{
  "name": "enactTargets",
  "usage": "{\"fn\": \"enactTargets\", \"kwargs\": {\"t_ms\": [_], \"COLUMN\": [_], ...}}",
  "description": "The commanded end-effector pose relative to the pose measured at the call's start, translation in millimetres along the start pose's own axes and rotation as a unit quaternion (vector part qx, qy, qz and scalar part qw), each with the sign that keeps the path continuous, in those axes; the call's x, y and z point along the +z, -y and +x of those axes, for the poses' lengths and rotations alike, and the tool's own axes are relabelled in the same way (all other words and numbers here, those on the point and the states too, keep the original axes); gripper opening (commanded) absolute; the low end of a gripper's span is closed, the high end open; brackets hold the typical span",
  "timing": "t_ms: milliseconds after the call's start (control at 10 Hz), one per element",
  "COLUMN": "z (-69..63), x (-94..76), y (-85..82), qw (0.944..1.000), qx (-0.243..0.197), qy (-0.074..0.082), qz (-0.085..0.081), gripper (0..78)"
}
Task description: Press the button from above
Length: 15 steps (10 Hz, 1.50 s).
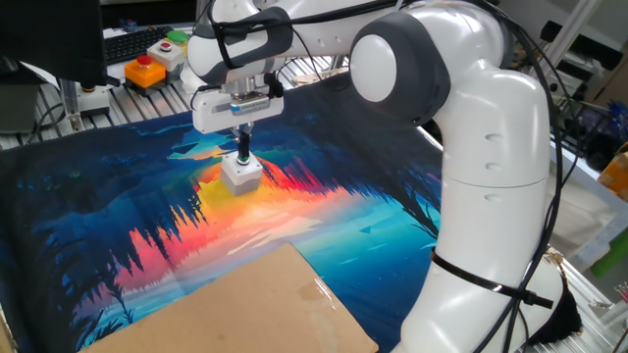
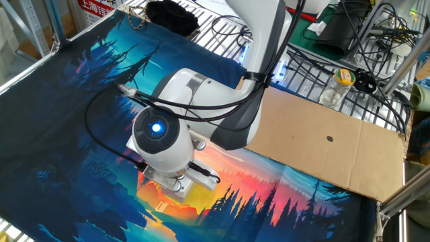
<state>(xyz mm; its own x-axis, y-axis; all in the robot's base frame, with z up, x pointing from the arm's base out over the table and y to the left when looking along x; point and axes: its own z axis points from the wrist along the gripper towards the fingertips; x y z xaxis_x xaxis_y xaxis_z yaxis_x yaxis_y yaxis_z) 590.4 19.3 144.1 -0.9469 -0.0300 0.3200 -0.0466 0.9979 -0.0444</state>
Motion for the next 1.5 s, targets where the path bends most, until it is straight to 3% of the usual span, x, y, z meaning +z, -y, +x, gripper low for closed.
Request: {"fn": "enactTargets", "kwargs": {"t_ms": [100, 1500], "z": [0.0, -1.4], "x": [-1.2, 9.9], "y": [0.5, 9.0], "qw": [1.0, 1.0], "qx": [0.0, 0.005], "qy": [0.0, -0.003], "qz": [0.0, 0.005], "gripper": [0.0, 0.0]}}
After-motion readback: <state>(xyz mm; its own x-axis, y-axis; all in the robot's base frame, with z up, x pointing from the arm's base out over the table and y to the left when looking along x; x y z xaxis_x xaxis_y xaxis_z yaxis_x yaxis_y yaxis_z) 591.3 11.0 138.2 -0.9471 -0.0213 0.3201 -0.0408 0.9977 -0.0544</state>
